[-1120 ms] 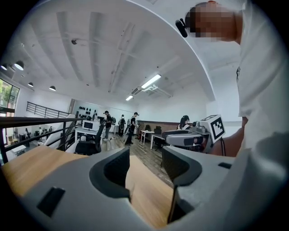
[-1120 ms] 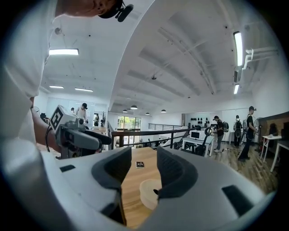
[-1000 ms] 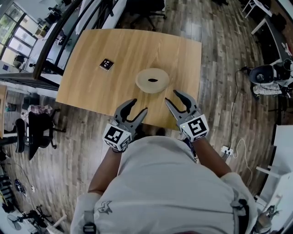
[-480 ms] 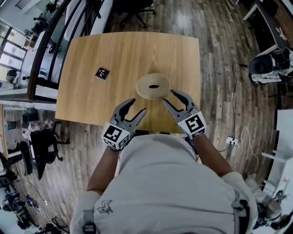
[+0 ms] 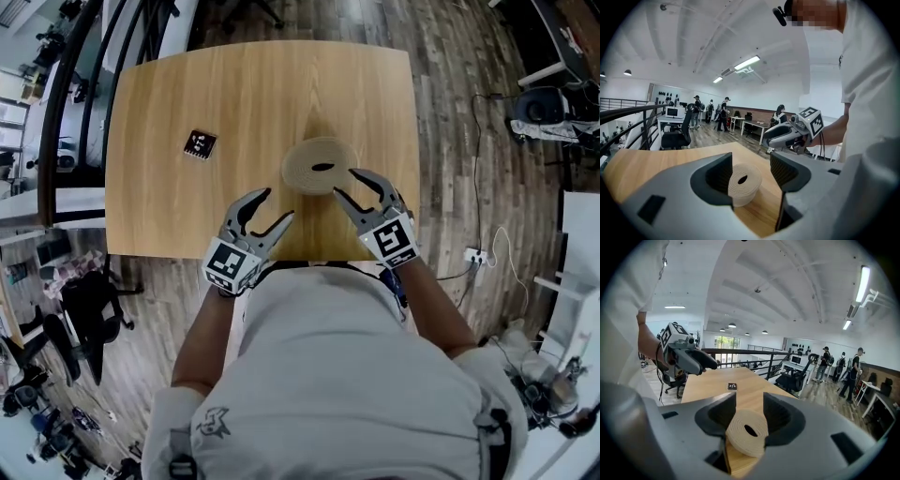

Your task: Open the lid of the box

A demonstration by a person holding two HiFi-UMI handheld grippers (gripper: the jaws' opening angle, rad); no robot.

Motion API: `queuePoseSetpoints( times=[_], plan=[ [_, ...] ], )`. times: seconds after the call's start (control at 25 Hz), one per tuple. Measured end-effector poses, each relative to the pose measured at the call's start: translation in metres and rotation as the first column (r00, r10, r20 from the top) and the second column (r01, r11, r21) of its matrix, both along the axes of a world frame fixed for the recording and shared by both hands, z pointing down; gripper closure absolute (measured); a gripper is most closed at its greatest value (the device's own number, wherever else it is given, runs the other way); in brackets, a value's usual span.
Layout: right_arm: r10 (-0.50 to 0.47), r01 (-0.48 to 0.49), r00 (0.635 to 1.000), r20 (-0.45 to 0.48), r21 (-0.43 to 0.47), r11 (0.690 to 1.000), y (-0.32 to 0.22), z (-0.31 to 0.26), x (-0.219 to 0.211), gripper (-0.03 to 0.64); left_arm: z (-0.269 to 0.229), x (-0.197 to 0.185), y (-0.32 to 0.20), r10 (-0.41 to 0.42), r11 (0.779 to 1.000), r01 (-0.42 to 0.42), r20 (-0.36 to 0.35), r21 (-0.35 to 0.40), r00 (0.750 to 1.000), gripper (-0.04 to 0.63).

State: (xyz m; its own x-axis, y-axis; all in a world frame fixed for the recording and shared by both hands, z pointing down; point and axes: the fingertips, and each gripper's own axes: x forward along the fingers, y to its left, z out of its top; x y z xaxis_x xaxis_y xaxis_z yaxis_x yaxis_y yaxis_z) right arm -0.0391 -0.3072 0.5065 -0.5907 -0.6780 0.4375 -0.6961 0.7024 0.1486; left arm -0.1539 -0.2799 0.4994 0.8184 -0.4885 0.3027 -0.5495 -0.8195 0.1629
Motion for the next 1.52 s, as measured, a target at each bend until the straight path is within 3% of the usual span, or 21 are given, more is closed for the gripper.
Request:
queuePoseSetpoints(
  times=[0.44, 0.76, 0.96, 1.08, 1.36, 1.52],
  plan=[
    [0.016, -0.033, 0.993, -0.120, -0.147, 0.989, -0.028, 0.079, 0.001, 0.416, 0.064, 0.002, -0.028, 0.160, 0.985, -0.154, 0.077, -0.075, 0.984, 0.347],
    [-0.074, 0.022, 0.952, -0.297, -0.174, 0.985, -0.034, 0.134, 0.000, 0.413, 0.125, 0.008, -0.037, 0.260, 0.965, -0.247, 0.185, -0.094, 0.948, 0.344],
    [-0.144, 0.087, 0.898, -0.417, -0.154, 0.984, -0.040, 0.154, -0.004, 0.412, 0.168, 0.006, -0.039, 0.321, 0.947, -0.302, 0.259, -0.113, 0.911, 0.336],
    [-0.196, 0.140, 0.843, -0.500, -0.147, 0.979, -0.043, 0.167, -0.006, 0.408, 0.190, 0.004, -0.042, 0.345, 0.938, -0.320, 0.292, -0.130, 0.892, 0.328],
    [-0.281, 0.267, 0.690, -0.667, -0.126, 0.955, -0.048, 0.192, -0.012, 0.410, 0.231, 0.015, -0.046, 0.422, 0.906, -0.383, 0.303, -0.179, 0.855, 0.288],
    [-0.285, 0.316, 0.623, -0.729, -0.099, 0.944, -0.056, 0.198, -0.018, 0.430, 0.234, 0.026, -0.049, 0.459, 0.888, -0.428, 0.265, -0.168, 0.848, 0.265]
  ],
)
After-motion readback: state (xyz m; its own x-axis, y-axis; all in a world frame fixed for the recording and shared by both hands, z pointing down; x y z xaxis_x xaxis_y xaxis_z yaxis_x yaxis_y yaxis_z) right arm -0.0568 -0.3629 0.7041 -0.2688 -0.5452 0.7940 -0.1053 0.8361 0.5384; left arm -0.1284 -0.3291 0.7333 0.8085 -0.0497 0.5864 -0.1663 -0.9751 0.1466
